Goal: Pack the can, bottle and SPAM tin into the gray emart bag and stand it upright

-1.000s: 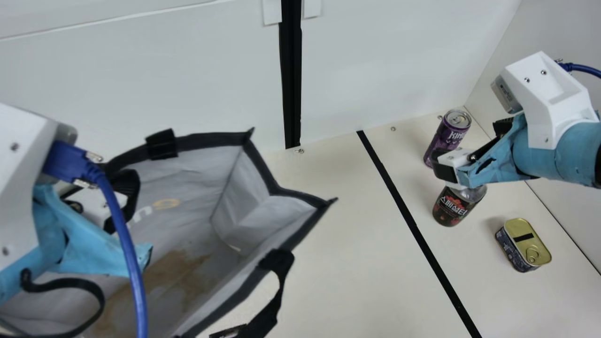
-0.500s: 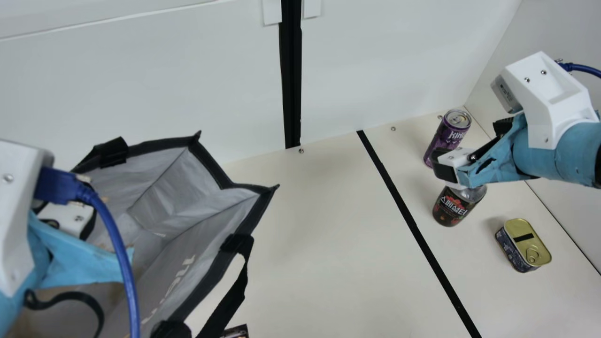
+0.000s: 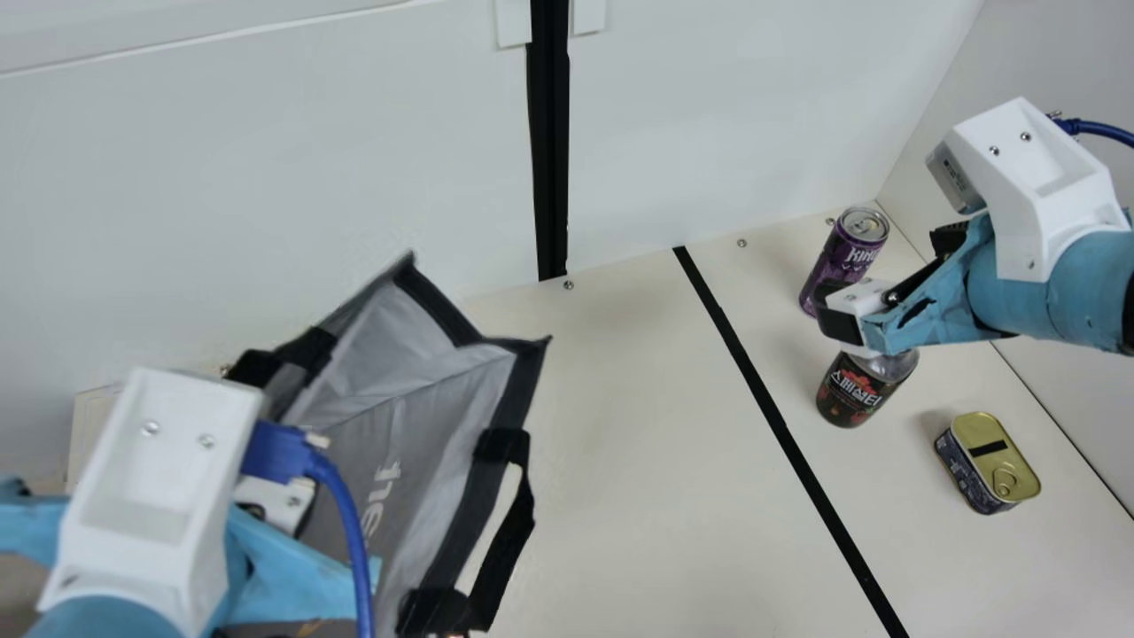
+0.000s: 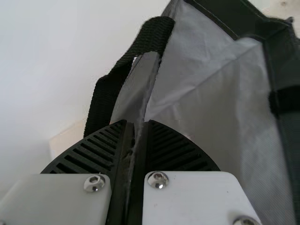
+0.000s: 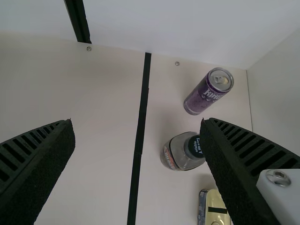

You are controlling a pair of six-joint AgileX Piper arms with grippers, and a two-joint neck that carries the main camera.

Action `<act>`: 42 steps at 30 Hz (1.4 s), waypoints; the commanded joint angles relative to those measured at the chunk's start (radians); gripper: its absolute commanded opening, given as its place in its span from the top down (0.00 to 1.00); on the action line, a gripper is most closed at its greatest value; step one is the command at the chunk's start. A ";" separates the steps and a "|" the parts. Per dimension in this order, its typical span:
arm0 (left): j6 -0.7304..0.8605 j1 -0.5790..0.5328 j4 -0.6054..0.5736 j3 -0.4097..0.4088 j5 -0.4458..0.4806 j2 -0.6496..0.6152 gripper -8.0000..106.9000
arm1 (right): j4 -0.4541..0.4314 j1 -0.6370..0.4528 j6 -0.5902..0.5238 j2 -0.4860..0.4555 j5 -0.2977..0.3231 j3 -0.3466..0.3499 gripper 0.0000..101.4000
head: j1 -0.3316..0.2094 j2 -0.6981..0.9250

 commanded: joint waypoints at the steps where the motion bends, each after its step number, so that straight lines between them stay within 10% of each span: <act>1: -0.003 -0.001 -0.023 0.014 -0.012 0.000 1.00 | 0.000 0.000 0.000 0.000 0.000 0.000 0.06 | -0.021 -0.002; 42: 0.351 0.345 -0.882 0.255 -0.367 0.024 1.00 | 0.000 0.000 0.000 0.000 0.000 0.000 0.06 | -0.021 -0.002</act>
